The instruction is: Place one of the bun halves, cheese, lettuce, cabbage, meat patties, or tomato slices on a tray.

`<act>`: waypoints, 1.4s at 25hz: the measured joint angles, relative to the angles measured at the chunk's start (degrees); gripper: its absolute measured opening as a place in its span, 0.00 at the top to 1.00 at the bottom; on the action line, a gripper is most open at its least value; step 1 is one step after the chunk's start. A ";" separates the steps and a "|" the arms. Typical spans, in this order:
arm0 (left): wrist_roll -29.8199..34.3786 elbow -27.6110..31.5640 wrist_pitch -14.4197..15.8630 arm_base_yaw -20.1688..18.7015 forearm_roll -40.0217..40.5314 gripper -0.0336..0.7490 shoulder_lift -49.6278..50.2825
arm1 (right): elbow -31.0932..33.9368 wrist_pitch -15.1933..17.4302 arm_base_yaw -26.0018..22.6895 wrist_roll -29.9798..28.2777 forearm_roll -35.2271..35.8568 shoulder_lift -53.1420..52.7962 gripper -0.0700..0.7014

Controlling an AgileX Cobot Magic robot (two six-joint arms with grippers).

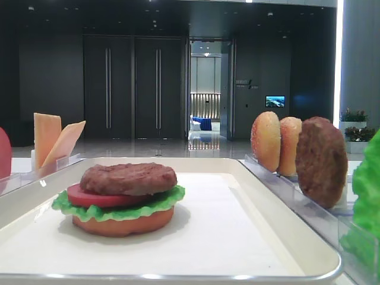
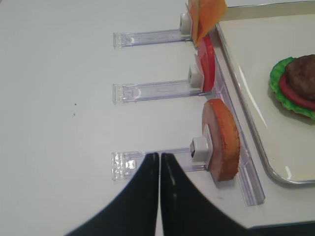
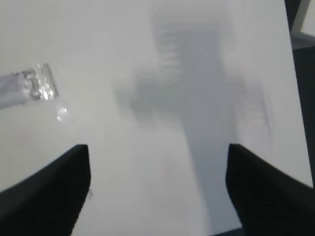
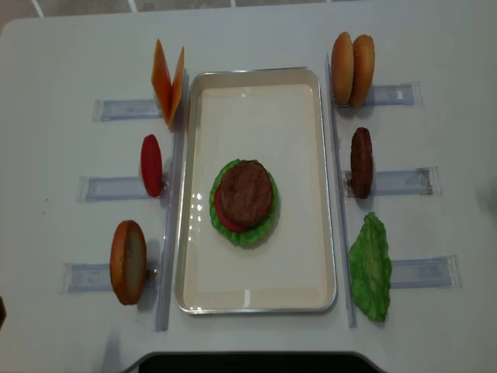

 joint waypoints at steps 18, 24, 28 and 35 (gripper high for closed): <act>0.00 0.00 0.00 0.00 0.00 0.96 0.00 | 29.10 0.71 0.00 0.06 2.41 -52.92 0.21; 0.00 0.00 0.00 0.00 0.00 0.96 0.00 | 29.85 -0.58 0.00 -2.20 4.39 -65.30 0.21; 0.00 0.00 0.00 0.00 0.00 0.96 0.00 | 29.96 -0.65 0.00 -2.61 4.54 -72.24 0.21; 0.00 0.00 0.00 0.00 0.00 0.96 0.00 | 30.14 -0.71 0.00 -2.69 4.58 -75.51 0.21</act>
